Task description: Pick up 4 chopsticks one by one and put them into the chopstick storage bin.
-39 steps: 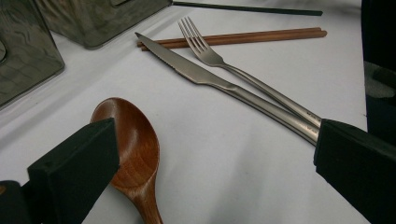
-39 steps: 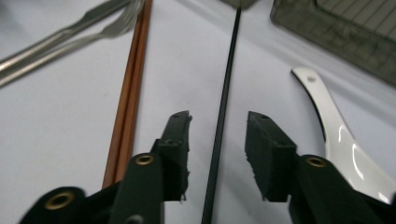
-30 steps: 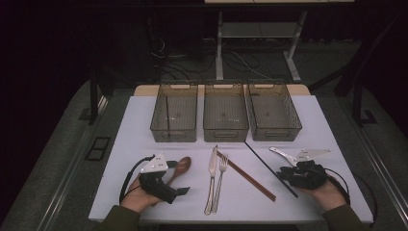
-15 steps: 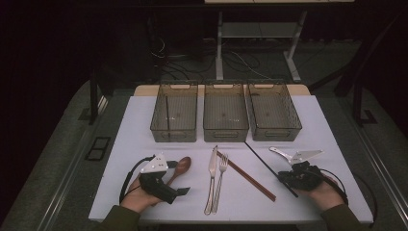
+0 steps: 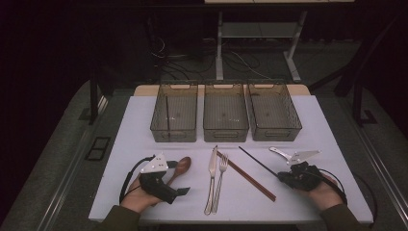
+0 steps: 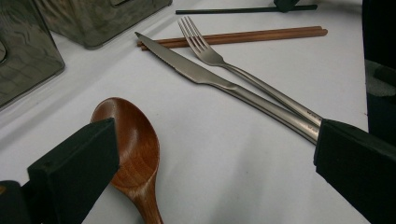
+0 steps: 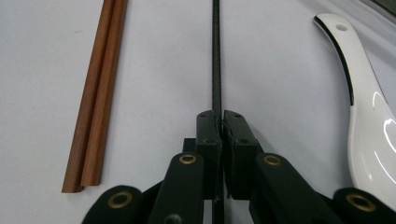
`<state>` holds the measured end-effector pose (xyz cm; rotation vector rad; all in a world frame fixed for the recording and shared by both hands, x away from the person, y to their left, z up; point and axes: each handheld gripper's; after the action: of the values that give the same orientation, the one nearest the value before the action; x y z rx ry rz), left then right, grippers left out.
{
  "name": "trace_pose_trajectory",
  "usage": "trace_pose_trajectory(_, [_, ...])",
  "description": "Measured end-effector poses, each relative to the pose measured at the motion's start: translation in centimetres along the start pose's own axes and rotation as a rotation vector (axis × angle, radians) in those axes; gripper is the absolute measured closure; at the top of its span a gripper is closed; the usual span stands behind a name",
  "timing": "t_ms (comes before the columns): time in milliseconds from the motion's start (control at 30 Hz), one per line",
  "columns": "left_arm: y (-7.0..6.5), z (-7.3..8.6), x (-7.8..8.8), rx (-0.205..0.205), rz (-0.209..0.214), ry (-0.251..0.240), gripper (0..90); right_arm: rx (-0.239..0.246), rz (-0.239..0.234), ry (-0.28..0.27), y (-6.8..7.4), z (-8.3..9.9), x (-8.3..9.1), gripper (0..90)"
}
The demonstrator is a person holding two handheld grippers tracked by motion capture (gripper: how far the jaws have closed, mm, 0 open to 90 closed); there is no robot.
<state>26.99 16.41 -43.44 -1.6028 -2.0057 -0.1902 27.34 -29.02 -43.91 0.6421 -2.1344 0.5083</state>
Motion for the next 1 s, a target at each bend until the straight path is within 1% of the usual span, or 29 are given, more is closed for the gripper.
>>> trace_pose_trajectory(233, [0.0, 0.0, 0.0, 0.002, 0.0, -0.002, 0.0, -0.007, -0.015, -0.003, -0.2, 0.0, 0.0, 86.0])
trace_pose_trajectory(333, [0.0, 0.0, 0.0, 0.003, -0.001, -0.002, 0.0, 0.004, -0.009, -0.003, -0.1, 0.0, 0.0, 86.1])
trace_pose_trajectory(433, [0.0, 0.0, 0.0, 0.002, 0.0, -0.002, 0.0, -0.002, -0.01, -0.001, -0.1, 0.0, 0.0, 86.1])
trace_pose_trajectory(500, [0.0, 0.0, 0.0, 0.001, 0.0, -0.002, 0.0, 0.003, -0.009, -0.003, -0.2, 0.0, 0.0, 86.1])
trace_pose_trajectory(533, [0.0, 0.0, 0.0, 0.001, 0.0, 0.0, 0.0, -0.008, -0.015, -0.004, -0.2, -0.1, 0.1, 86.1])
trace_pose_trajectory(667, [0.0, 0.0, 0.0, 0.002, 0.0, -0.002, 0.0, -0.03, -0.029, -0.021, -0.7, -0.1, 0.4, 86.1])
trace_pose_trajectory(800, [0.0, 0.0, 0.0, -0.001, 0.001, -0.002, 0.0, -0.037, -0.03, -0.044, -0.9, -0.2, 0.8, 86.1])
trace_pose_trajectory(867, [0.0, 0.0, 0.0, -0.001, 0.0, -0.001, 0.0, -0.047, -0.04, -0.055, -1.0, -0.2, 1.0, 86.1])
trace_pose_trajectory(1000, [0.0, 0.0, 0.0, 0.0, 0.0, -0.001, 0.0, -0.047, -0.051, -0.079, -1.2, -0.3, 1.4, 86.0])
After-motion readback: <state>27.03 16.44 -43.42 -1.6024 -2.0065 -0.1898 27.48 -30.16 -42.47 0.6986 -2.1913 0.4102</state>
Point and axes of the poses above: each handheld gripper's, and its own axes: x roughly backward along the jaws, z roughly out of its underside, y roughly to its left, and after that the axes turned 12 degrees about z, right-handed
